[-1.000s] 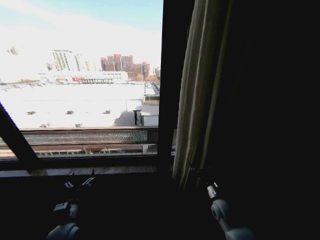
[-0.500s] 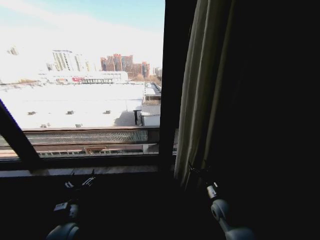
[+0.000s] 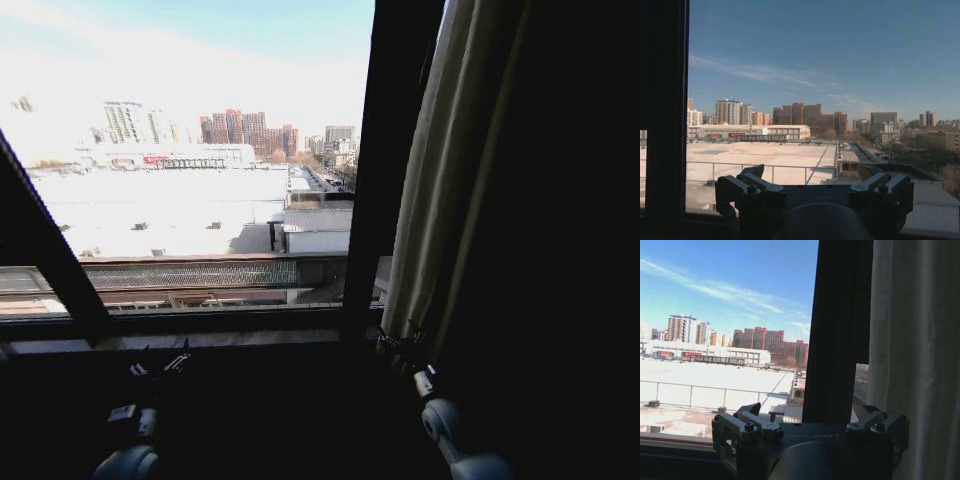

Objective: Open the curtains by pulling them apart, changing their state from closed to fully open.

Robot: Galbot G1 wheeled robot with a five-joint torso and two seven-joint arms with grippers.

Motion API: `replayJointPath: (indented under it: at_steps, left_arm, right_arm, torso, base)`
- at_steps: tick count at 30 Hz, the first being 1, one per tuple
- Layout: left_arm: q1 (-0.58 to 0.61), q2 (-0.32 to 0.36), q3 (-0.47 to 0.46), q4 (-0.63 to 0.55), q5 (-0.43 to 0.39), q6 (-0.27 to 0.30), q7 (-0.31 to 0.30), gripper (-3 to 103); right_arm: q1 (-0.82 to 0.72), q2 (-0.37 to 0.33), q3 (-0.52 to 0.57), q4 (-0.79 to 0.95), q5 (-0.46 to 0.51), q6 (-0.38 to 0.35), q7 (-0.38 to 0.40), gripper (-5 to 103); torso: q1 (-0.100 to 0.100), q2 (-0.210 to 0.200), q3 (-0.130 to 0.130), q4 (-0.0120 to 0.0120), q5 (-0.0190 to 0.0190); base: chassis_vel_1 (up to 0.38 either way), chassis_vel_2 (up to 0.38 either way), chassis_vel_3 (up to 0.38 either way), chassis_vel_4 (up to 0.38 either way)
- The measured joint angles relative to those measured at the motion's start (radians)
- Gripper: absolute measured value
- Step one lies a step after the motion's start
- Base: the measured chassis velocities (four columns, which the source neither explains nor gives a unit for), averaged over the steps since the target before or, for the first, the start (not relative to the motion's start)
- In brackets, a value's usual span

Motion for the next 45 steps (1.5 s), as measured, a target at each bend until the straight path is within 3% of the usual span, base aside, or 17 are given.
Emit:
replayJointPath:
  at_steps: [45]
  left_arm:
    - [0.0, 0.0, 0.0, 0.0, 0.0, 0.0, 0.0, 100]
  right_arm:
    - [0.0, 0.0, 0.0, 0.0, 0.0, 0.0, 0.0, 100]
  torso:
    - [0.0, 0.0, 0.0, 0.0, 0.0002]
  base:
    - [0.369, 0.339, -0.373, -0.341]
